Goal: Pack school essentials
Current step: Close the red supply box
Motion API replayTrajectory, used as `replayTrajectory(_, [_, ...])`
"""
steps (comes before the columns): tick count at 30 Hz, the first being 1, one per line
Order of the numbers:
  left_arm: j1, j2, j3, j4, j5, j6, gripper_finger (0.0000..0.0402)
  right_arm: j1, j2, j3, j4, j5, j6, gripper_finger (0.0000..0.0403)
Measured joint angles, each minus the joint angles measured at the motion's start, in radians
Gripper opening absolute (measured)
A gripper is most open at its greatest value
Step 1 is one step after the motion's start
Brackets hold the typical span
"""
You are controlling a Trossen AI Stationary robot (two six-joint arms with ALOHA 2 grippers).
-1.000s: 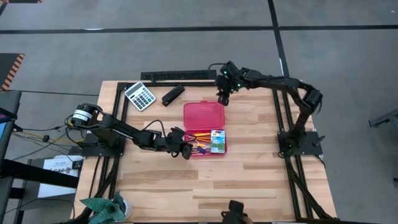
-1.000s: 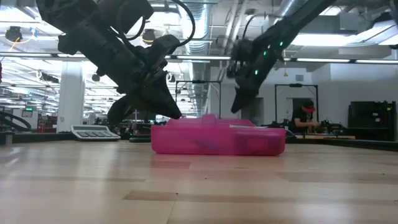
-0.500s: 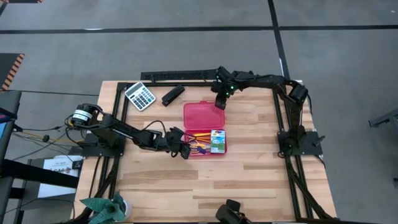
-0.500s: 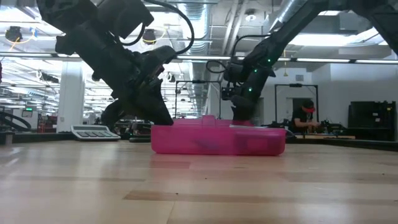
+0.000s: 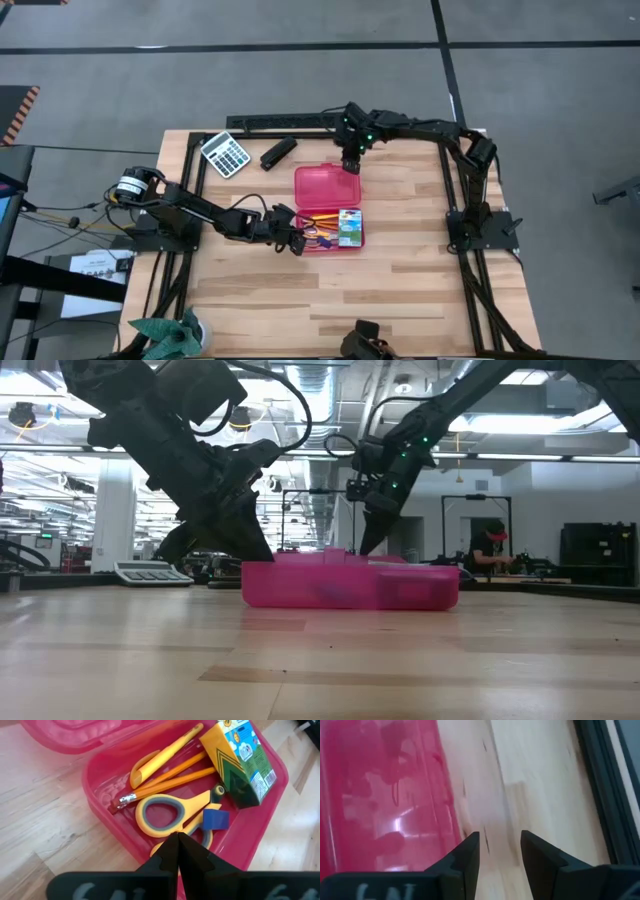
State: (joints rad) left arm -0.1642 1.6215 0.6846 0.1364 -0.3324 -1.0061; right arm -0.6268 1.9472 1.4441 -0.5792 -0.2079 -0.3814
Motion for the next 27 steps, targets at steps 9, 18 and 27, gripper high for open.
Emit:
replayTrajectory(9, [0.000,-0.001,0.000,-0.019,-0.018,0.000,0.0000,-0.011,0.006,0.000,0.067,0.027,0.014,0.0142])
replayTrajectory(18, [0.000,-0.001,0.000,-0.029,-0.023,0.000,0.0000,-0.005,0.027,-0.010,0.060,0.027,-0.003,0.0140])
replayTrajectory(27, [0.001,-0.001,0.000,-0.018,-0.019,0.000,0.0000,0.000,0.078,-0.009,0.033,0.004,0.006,0.0140])
